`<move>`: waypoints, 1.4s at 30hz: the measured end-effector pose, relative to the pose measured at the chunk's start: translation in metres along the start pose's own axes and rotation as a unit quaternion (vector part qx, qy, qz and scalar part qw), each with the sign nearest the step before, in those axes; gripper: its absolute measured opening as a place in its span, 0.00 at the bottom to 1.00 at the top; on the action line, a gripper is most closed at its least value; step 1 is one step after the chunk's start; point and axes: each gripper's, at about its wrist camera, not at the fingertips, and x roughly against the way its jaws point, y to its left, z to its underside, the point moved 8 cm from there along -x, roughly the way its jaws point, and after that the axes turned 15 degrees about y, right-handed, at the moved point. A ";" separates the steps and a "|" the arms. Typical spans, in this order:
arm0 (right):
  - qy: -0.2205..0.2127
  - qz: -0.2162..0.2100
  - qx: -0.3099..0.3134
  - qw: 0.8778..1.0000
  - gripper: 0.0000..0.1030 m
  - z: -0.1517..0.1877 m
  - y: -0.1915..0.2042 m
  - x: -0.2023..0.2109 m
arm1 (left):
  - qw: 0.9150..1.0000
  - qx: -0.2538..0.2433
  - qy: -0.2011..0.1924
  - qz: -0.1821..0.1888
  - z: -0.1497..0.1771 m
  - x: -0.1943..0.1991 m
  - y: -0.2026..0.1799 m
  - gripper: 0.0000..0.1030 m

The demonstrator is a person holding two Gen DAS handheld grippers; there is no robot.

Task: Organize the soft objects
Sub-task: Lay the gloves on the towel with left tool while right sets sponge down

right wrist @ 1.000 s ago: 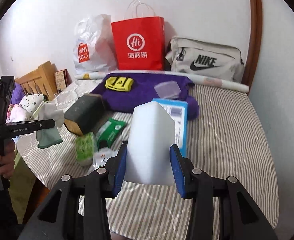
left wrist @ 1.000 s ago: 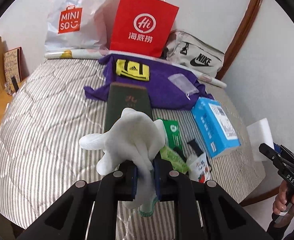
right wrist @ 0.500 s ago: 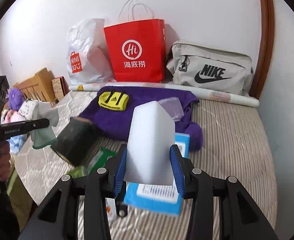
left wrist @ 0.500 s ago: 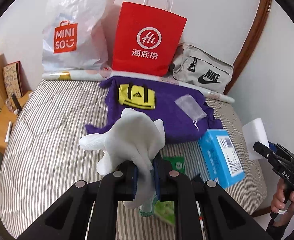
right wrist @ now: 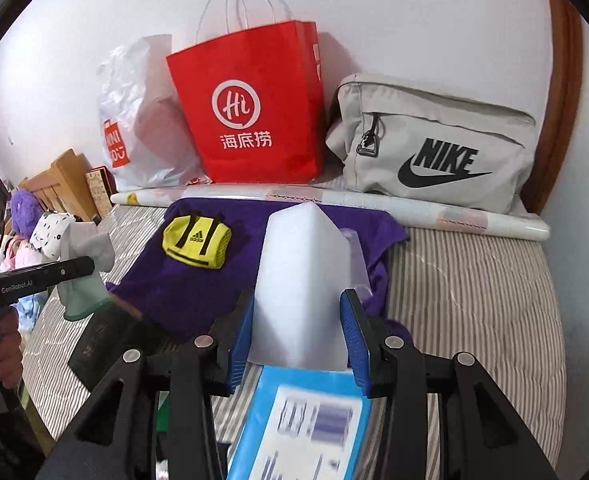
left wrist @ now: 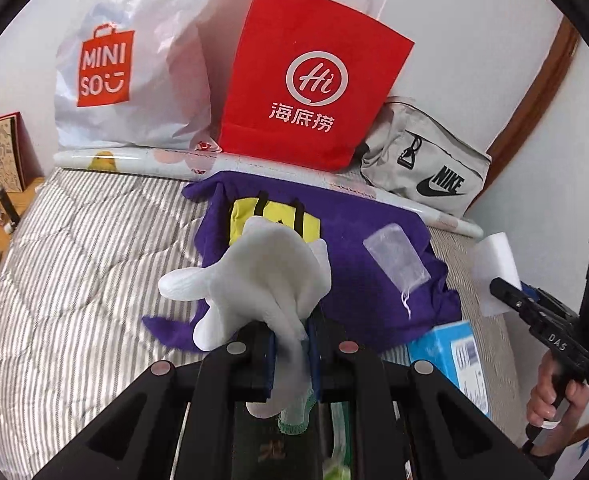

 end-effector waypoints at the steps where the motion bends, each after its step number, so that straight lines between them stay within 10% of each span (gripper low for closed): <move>1: 0.002 0.000 0.000 1.000 0.41 -0.003 -0.002 -0.004 | 1.000 0.002 0.001 0.004 -0.005 -0.003 0.000 0.13; 24: 0.112 -0.014 -0.009 0.994 0.41 -0.013 -0.025 -0.103 | 0.997 0.007 0.072 0.041 -0.044 -0.092 0.005 0.13; 42: 0.145 0.000 -0.009 0.989 0.41 -0.010 -0.031 -0.126 | 0.995 -0.007 0.104 0.002 -0.047 -0.118 0.007 0.17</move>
